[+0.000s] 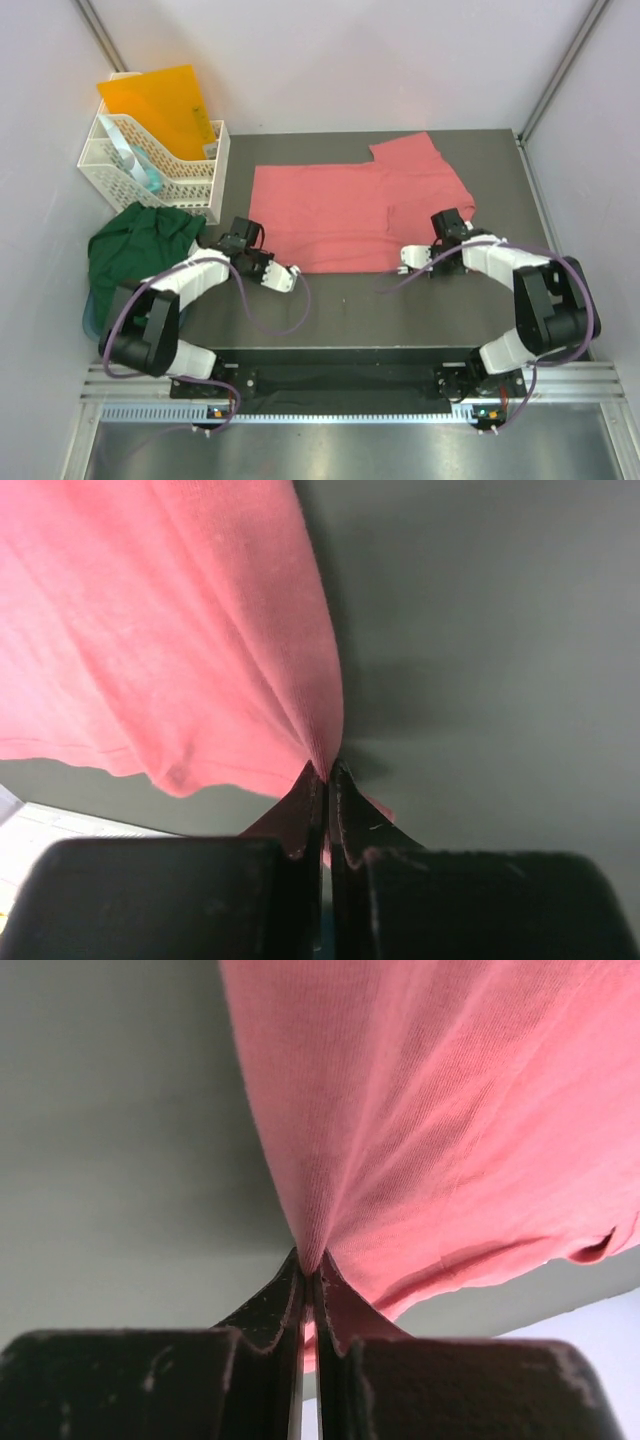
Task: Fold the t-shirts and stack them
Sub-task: Fold the flattened tshirt in 1/3 of the way, then grap the side of the flattened tshirt furthest away from the robot with both arms
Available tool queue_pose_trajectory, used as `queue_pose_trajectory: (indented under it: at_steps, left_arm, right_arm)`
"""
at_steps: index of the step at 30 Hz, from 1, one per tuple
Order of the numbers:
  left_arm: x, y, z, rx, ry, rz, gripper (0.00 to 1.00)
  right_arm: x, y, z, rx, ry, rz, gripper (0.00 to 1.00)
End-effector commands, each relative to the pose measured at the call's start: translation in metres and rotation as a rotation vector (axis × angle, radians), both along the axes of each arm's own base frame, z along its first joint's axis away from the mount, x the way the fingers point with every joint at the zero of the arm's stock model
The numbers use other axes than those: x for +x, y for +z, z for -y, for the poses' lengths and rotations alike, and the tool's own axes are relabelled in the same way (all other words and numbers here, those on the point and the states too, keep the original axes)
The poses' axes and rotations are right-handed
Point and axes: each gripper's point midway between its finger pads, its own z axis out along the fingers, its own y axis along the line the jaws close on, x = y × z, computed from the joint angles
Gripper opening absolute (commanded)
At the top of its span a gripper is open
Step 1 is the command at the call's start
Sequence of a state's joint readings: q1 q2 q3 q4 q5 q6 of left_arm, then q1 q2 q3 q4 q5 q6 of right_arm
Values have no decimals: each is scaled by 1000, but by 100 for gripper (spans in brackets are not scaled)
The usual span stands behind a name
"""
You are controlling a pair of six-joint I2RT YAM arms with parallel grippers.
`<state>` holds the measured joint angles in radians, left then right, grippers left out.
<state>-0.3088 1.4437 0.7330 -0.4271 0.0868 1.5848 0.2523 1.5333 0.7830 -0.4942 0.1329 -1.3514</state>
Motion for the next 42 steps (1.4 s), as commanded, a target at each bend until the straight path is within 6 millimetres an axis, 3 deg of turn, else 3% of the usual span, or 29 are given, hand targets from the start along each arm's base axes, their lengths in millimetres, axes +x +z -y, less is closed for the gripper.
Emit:
queue_pose_trajectory:
  at_steps: [1, 11, 14, 16, 17, 18, 19, 20, 21, 26, 29, 31, 32, 33, 35, 36, 37, 38, 39, 40, 41, 42]
  left_arm:
    - [-49, -6, -12, 38, -75, -106, 0]
    - [-118, -20, -19, 19, -173, -214, 0]
    - [-130, -21, -18, 8, -198, -225, 0]
    - [-133, -20, -18, 7, -209, -213, 1]
    - [-134, -19, -19, 5, -209, -212, 13]
    - [-133, -16, -18, -1, -205, -202, 43]
    - [-133, -13, -18, -6, -195, -200, 54]
    - [-129, -6, -17, -11, -187, -181, 59]
    - [-128, -2, -17, -14, -168, -179, 72]
    - [-106, 43, -20, -25, -65, -96, 86]
    - [-87, 73, -15, -66, -27, 1, 87]
    - [-70, 90, -10, -109, 10, 80, 88]
    - [-55, 104, -4, -146, 25, 137, 89]
    - [-34, 119, 3, -199, 59, 219, 90]
    - [3, 132, 8, -243, 140, 295, 94]
    - [28, 147, 12, -324, 240, 359, 95]
    - [41, 148, 13, -346, 303, 351, 95]
    - [70, 147, 14, -344, 373, 326, 93]
    - [84, 145, 13, -372, 481, 305, 93]
    - [95, 141, 13, -382, 536, 268, 93]
    - [125, 144, 11, -400, 595, 260, 93]
    - [136, 145, 11, -450, 669, 243, 93]
  right_arm:
    - [-40, 2, 15, -46, 53, -73, 0]
    - [-90, 2, 27, -74, 124, -111, 1]
    - [-96, 0, 29, -76, 124, -118, 6]
    - [-97, 1, 29, -75, 120, -120, 17]
    - [-98, 1, 28, -72, 117, -127, 24]
    - [-102, 2, 29, -74, 116, -145, 44]
    - [-99, 6, 26, -63, 117, -138, 53]
    - [-98, 11, 25, -54, 112, -130, 63]
    - [-102, 13, 25, -46, 112, -151, 66]
    - [-87, 49, 14, 16, 84, -80, 71]
    - [-67, 69, 7, 74, 32, -6, 71]
    - [-41, 89, -3, 143, -7, 65, 71]
    - [-29, 97, -2, 186, -94, 104, 71]
    - [-2, 121, -13, 265, -116, 190, 71]
    - [30, 121, -13, 341, -288, 214, 72]
    - [59, 150, -19, 413, -324, 277, 71]
    - [79, 133, -18, 428, -398, 230, 71]
    - [94, 135, -13, 483, -518, 230, 70]
    - [120, 163, -17, 551, -542, 261, 70]
    - [138, 139, -17, 558, -602, 194, 69]
    - [152, 138, -12, 604, -684, 180, 70]
    - [174, 167, -17, 664, -679, 205, 70]
